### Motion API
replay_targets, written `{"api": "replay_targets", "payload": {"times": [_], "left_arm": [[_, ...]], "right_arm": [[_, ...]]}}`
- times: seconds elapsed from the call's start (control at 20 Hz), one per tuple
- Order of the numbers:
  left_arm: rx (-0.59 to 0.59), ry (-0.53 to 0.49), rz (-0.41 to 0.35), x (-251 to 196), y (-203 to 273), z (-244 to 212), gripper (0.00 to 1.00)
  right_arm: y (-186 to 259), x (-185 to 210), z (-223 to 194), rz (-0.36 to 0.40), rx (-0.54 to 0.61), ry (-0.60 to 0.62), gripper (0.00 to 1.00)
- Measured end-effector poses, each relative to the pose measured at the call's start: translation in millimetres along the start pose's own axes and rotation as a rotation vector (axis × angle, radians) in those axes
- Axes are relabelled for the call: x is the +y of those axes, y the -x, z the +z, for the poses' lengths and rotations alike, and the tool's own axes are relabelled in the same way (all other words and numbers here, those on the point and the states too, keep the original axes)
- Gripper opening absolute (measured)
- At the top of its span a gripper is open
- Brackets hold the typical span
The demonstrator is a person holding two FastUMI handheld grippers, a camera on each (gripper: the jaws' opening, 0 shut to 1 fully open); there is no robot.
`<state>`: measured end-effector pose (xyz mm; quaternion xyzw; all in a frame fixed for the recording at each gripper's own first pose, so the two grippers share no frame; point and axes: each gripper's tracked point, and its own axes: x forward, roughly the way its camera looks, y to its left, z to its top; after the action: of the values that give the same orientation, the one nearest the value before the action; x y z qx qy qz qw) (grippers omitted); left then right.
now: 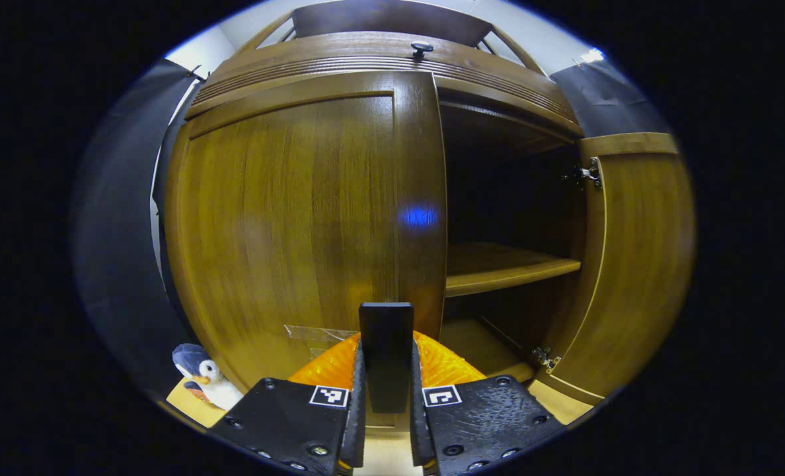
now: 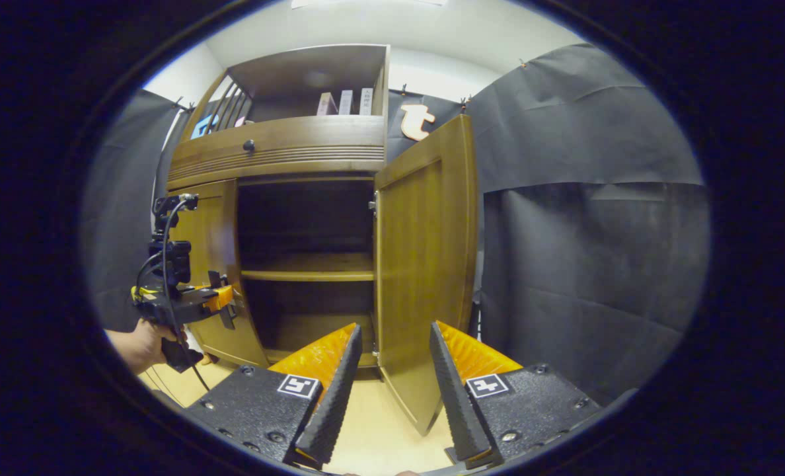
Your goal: Open the right door of the double-door shoe cabinet with the right hand, and open the left door with the left hand.
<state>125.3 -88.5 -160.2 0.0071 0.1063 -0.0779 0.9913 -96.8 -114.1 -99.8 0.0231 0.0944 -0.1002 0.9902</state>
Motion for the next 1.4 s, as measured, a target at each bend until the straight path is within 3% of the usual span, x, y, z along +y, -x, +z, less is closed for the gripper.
{"api": "replay_targets", "payload": {"times": [0.05, 0.65, 1.4], "left_arm": [[0.0, -0.001, 0.001, 0.8, 4.8, -1.0, 0.26], [-0.01, 0.013, 0.002, 16.9, 63.0, -8.6, 0.26], [-0.028, 0.016, 0.125, 63.9, 129.7, -17.3, 0.26]], "right_arm": [[-1.7, 4.3, -0.8, 0.014, 0.003, 0.004, 0.67], [-29.1, 44.6, -3.2, 0.142, 0.008, 0.057, 0.69], [-59.8, 101.1, 1.5, 0.314, 0.008, 0.059, 0.68]]}}
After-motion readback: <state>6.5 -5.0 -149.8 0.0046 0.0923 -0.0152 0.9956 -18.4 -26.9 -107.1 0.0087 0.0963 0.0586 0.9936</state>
